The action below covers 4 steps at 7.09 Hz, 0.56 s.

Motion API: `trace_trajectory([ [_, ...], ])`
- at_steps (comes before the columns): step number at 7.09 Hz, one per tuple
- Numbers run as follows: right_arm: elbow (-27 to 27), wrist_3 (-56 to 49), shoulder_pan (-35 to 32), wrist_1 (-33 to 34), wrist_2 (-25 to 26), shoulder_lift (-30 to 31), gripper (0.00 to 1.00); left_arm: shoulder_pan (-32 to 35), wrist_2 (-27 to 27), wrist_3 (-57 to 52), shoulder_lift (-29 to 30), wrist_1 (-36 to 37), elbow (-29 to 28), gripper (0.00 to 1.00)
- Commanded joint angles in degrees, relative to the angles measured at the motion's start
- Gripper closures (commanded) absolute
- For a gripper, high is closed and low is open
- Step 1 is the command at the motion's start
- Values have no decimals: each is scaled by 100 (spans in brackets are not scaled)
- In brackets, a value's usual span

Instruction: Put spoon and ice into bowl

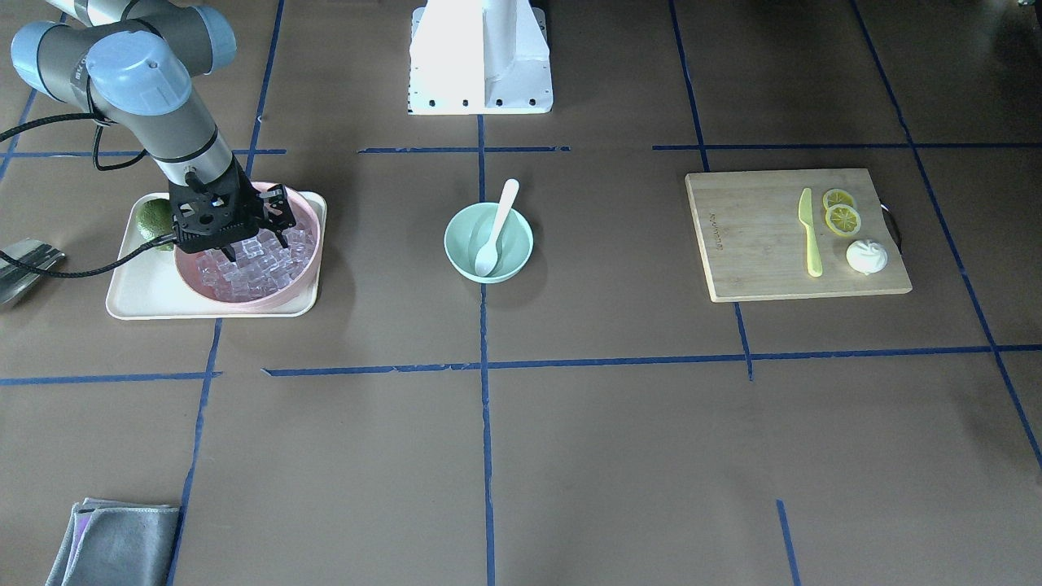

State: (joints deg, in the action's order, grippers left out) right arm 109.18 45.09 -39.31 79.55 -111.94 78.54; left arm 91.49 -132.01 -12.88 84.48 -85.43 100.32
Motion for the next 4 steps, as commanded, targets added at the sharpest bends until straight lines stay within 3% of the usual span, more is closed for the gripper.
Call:
trace_trajectory([
  [1, 33, -9, -6, 16, -3, 21, 23, 0, 0, -4, -28, 0, 5, 0],
  [2, 42, -9, -6, 16, -3, 21, 24, 0, 0, -4, -28, 0, -4, 0],
  [3, 33, -9, -6, 16, -3, 13, 35, 0, 0, -4, -28, 0, 5, 0],
  [4, 33, -18, -6, 16, -11, 12, 53, 0, 0, -4, -28, 0, 5, 0],
])
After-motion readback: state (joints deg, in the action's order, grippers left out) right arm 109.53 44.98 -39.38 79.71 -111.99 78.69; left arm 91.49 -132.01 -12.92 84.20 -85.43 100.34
